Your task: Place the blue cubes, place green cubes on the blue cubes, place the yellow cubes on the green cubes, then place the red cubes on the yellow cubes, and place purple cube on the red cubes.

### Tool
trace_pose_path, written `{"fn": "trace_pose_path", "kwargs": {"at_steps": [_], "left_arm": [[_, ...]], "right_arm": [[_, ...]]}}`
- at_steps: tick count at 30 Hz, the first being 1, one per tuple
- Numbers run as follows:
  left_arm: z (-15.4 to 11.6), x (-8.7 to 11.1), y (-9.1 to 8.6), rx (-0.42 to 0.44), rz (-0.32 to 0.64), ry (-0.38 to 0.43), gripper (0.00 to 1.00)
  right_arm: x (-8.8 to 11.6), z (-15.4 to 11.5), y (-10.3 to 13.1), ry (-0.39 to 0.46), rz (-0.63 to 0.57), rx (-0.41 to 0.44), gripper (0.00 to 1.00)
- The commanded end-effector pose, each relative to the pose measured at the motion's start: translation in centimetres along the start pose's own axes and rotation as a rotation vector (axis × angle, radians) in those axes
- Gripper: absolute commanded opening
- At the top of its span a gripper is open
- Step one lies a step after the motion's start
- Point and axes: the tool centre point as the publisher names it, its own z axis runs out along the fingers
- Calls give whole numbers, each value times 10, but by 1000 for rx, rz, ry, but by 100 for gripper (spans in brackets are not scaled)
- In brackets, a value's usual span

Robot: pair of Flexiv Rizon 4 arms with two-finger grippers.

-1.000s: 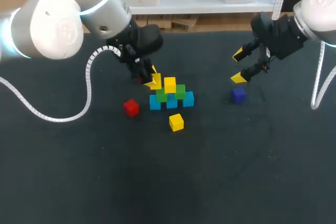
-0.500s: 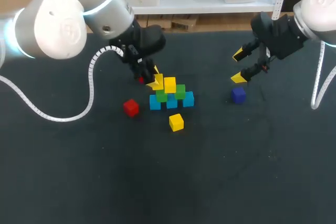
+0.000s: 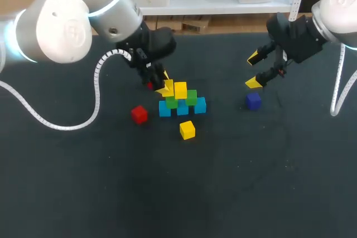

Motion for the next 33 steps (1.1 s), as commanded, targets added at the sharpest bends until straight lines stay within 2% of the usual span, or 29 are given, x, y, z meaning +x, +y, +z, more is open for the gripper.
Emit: {"fn": "trace_pose_path", "kwargs": {"at_steps": [1,33], "left_arm": [[0,0,0,2,-1,0,0],[3,1,-5,22,-4,-1,0]], "right_arm": [[0,0,0,-2,-1,1,100],[0,0,0,-2,-1,1,100]]}}
